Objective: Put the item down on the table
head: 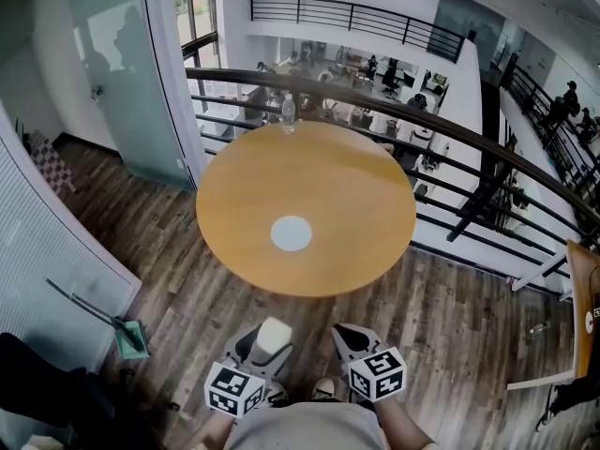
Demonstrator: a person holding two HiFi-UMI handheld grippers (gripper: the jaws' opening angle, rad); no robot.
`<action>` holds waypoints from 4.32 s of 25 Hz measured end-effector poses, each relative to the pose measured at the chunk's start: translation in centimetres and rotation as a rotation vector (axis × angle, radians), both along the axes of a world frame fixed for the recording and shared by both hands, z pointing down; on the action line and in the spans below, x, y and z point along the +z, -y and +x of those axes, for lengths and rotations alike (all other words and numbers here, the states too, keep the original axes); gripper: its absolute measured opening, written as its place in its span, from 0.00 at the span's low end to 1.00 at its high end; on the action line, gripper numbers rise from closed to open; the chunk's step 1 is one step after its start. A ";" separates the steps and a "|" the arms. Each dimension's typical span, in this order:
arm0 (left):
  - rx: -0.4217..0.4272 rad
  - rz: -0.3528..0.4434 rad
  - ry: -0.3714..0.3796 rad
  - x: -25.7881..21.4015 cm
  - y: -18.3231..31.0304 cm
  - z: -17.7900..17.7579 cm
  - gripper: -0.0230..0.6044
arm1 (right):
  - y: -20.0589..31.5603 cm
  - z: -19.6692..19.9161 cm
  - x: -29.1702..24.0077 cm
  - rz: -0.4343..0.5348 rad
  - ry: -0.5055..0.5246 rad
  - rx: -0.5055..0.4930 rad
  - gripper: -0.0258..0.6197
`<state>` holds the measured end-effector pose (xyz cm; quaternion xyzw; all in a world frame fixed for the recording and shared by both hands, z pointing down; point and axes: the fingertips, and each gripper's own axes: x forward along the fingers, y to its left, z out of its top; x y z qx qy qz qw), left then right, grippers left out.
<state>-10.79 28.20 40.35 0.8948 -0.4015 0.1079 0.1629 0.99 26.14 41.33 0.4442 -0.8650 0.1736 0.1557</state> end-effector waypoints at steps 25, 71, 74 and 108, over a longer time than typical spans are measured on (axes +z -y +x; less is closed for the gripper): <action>-0.012 0.036 -0.012 0.0 7.2 -3.5 0.55 | 7.8 -3.9 1.5 -0.014 0.037 -0.028 0.08; -0.024 0.011 0.024 -1.3 32.7 3.1 0.55 | 31.1 2.7 2.0 -0.069 0.063 -0.029 0.08; -0.010 0.001 0.029 -1.0 33.3 2.6 0.55 | 31.4 2.5 2.2 -0.079 0.063 -0.008 0.08; 0.033 -0.156 0.174 9.7 39.5 3.2 0.55 | 34.3 3.0 7.3 -0.169 0.042 0.052 0.08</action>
